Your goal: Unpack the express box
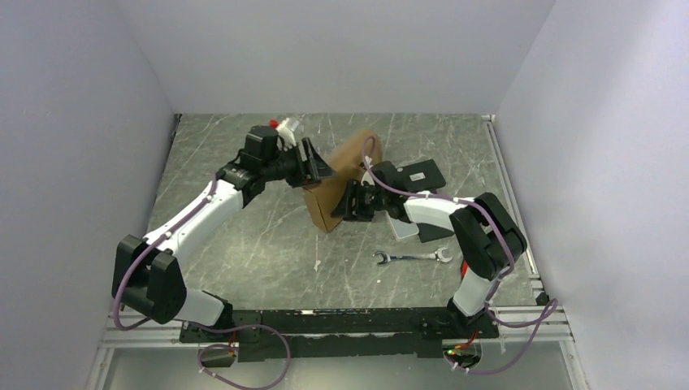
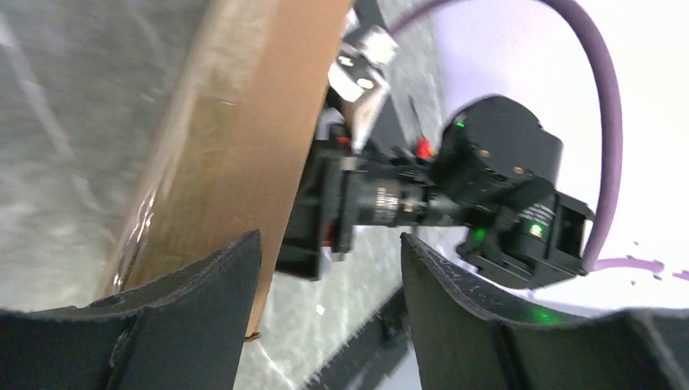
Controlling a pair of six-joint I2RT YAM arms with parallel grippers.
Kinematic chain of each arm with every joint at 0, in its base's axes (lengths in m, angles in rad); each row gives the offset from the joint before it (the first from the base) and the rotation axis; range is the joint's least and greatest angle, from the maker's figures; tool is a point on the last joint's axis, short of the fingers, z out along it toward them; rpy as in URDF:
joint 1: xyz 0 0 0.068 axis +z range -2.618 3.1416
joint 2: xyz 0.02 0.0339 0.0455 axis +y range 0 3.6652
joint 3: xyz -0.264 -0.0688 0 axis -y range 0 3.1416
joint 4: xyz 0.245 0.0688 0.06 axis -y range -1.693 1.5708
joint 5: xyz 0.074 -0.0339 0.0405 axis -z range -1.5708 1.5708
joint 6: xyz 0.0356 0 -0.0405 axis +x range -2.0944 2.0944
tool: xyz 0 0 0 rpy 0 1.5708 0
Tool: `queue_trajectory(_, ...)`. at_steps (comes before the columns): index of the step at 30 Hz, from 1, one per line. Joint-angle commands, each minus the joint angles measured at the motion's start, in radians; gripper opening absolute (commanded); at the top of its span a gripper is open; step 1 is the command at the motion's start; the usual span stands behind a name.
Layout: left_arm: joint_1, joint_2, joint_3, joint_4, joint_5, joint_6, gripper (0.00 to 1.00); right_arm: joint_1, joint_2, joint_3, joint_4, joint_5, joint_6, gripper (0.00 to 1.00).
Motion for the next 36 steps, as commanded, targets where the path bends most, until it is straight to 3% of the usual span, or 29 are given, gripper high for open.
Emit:
queue_trajectory(1, -0.068, 0.051, -0.007, 0.024, 0.162, -0.068, 0.69, 0.043, -0.084, -0.022, 0.05, -0.055, 0.007, 0.58)
queue_trajectory(7, -0.108, 0.098, 0.018, 0.04, 0.194, -0.074, 0.71, 0.002, -0.144, -0.091, 0.025, -0.022, 0.004, 0.6)
queue_trajectory(12, -0.111, 0.079, 0.08, -0.038, 0.187, -0.017, 0.77, -0.026, -0.216, -0.142, -0.044, 0.026, -0.047, 0.64)
queue_trajectory(18, -0.098, 0.041, 0.227, -0.175, 0.175, 0.118, 0.87, -0.05, -0.274, -0.155, -0.136, 0.1, -0.123, 0.8)
queue_trajectory(22, -0.031, 0.026, 0.315, -0.263, 0.191, 0.18, 0.89, -0.054, -0.292, -0.113, -0.189, 0.133, -0.169, 0.99)
queue_trajectory(27, 0.158, 0.006, 0.316, -0.276, 0.282, 0.189, 0.93, -0.069, -0.344, -0.06, -0.246, 0.219, -0.143, 1.0)
queue_trajectory(31, 0.242, 0.055, 0.297, -0.219, 0.42, 0.14, 0.93, -0.142, -0.404, -0.09, -0.136, 0.091, -0.052, 1.0)
queue_trajectory(36, 0.253, 0.114, 0.203, -0.015, 0.517, -0.001, 0.91, -0.236, -0.361, -0.037, -0.056, -0.072, 0.014, 1.0)
